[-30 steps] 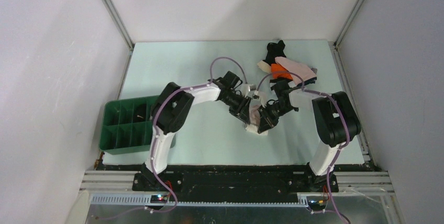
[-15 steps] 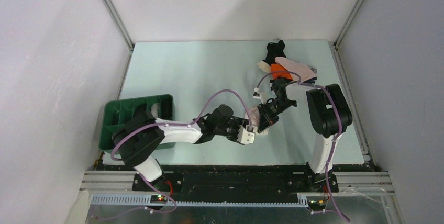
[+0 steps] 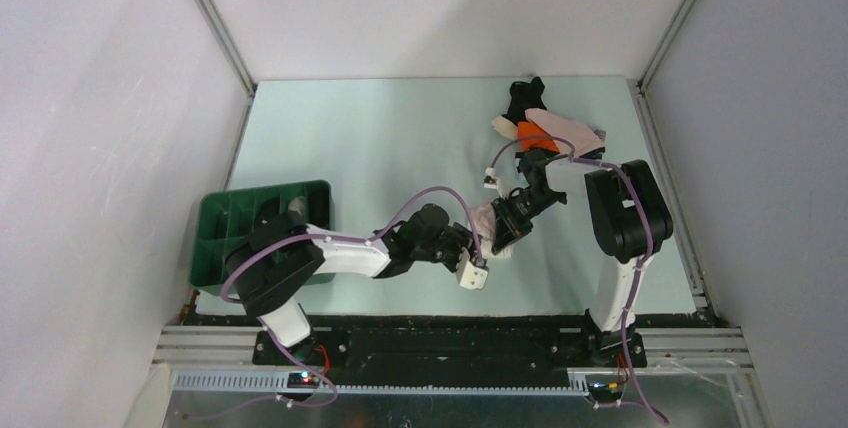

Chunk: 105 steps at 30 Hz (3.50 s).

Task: Roll the underwear
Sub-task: Roll the underwear to the center of the board.

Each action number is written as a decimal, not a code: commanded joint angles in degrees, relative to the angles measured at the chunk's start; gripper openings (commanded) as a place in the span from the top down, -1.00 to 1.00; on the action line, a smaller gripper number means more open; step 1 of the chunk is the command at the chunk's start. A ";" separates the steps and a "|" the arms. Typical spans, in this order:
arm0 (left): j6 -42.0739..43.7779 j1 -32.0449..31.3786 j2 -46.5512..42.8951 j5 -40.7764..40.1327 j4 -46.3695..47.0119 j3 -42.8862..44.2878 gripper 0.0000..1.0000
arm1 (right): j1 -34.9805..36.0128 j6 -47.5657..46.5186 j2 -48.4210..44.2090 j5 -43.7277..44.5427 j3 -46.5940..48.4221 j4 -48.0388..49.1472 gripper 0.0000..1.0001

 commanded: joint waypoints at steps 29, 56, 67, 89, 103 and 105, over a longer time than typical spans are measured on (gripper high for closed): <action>-23.14 -1.62 5.30 -4.43 -7.79 14.81 -0.10 | -0.27 -0.40 3.11 5.52 0.50 -1.95 1.00; -13.11 -1.06 10.69 -2.61 -9.41 10.15 0.25 | -0.44 0.17 4.00 5.52 1.44 -2.49 1.00; -7.25 -1.78 14.27 -5.97 -11.18 9.00 0.47 | -0.32 0.53 4.49 5.81 1.92 -2.89 1.00; -20.62 1.44 19.33 15.61 -36.15 22.73 1.00 | -27.96 8.31 -37.80 14.09 -1.64 16.76 -0.96; -32.54 2.85 29.26 39.12 -48.09 33.36 1.00 | -13.18 -45.17 -103.89 -1.14 -34.74 -11.52 -0.66; -34.89 2.86 31.43 40.28 -49.22 35.79 1.00 | -11.38 -49.52 -102.72 0.11 -35.60 -11.32 -0.60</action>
